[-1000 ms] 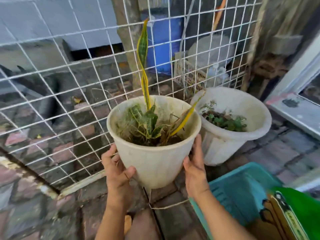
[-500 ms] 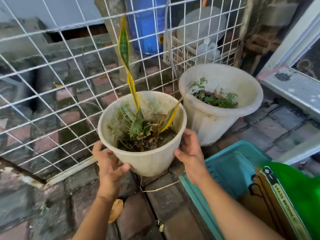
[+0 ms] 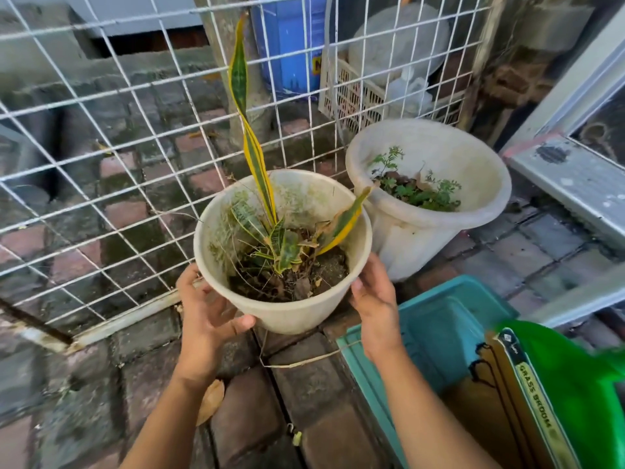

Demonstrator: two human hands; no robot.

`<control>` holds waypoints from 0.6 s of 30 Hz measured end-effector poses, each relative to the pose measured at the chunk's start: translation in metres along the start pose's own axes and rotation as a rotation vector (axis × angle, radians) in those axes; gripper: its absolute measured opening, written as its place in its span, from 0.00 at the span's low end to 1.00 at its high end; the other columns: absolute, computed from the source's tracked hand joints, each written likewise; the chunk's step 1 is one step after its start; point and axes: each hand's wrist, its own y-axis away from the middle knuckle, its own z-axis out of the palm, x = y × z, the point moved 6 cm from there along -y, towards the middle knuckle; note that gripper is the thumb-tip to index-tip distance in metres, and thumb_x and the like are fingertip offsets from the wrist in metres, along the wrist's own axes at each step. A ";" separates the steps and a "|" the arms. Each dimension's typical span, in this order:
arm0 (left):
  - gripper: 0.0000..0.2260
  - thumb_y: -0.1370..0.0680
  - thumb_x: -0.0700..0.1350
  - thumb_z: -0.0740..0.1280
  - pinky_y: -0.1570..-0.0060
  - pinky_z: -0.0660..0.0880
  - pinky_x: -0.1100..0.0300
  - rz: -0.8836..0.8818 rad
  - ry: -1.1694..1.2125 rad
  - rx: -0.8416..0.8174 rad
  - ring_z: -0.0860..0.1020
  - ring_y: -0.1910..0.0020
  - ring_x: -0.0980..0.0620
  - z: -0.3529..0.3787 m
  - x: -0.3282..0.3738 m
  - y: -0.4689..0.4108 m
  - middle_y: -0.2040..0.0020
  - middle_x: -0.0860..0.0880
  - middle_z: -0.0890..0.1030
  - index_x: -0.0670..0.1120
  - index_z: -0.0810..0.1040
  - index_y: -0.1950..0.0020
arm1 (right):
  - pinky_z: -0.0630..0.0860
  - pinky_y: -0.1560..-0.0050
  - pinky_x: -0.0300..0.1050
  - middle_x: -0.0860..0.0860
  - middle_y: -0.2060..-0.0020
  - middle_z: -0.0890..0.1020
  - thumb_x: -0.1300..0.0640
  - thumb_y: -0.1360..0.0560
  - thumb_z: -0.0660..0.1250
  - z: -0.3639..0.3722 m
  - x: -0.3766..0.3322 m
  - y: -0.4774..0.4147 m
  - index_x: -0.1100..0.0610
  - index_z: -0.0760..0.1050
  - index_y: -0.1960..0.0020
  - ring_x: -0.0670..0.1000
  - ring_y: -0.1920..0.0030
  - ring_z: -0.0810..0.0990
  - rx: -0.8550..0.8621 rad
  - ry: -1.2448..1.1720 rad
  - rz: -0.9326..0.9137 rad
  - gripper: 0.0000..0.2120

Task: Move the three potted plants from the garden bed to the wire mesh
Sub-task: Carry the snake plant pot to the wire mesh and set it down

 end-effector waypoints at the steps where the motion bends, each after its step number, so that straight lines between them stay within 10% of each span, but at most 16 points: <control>1: 0.44 0.38 0.30 0.74 0.41 0.86 0.51 -0.003 0.050 -0.008 0.82 0.35 0.46 -0.003 0.010 -0.003 0.31 0.42 0.76 0.53 0.65 0.27 | 0.71 0.27 0.58 0.57 0.33 0.81 0.60 0.24 0.64 -0.001 -0.005 0.000 0.58 0.74 0.29 0.53 0.31 0.79 0.036 -0.017 0.005 0.23; 6: 0.09 0.23 0.45 0.66 0.63 0.86 0.55 0.000 0.146 0.087 0.87 0.54 0.52 -0.022 0.051 -0.031 0.47 0.53 0.86 0.52 0.81 0.45 | 0.72 0.29 0.62 0.55 0.29 0.79 0.48 0.24 0.66 0.009 -0.033 0.000 0.44 0.75 0.32 0.59 0.27 0.75 0.122 -0.070 -0.035 0.19; 10: 0.17 0.15 0.41 0.64 0.64 0.86 0.51 -0.076 0.034 0.092 0.87 0.56 0.52 -0.015 0.062 -0.048 0.48 0.56 0.87 0.64 0.78 0.40 | 0.75 0.31 0.44 0.39 0.33 0.80 0.51 0.25 0.71 0.031 -0.043 0.004 0.44 0.69 0.27 0.46 0.29 0.76 0.052 0.013 -0.156 0.27; 14: 0.21 0.16 0.37 0.62 0.46 0.77 0.38 -0.088 -0.037 0.013 0.78 0.40 0.36 -0.003 0.062 -0.043 0.27 0.36 0.75 0.62 0.82 0.38 | 0.74 0.32 0.42 0.36 0.36 0.81 0.58 0.23 0.65 0.032 -0.044 0.003 0.45 0.73 0.30 0.42 0.31 0.78 0.119 0.086 -0.214 0.22; 18: 0.23 0.19 0.39 0.57 0.50 0.79 0.47 -0.090 -0.066 0.064 0.82 0.41 0.44 0.007 0.067 -0.036 0.25 0.46 0.77 0.64 0.78 0.35 | 0.73 0.32 0.41 0.36 0.35 0.81 0.54 0.24 0.65 0.028 -0.045 -0.004 0.45 0.77 0.32 0.40 0.32 0.78 0.163 0.124 -0.192 0.21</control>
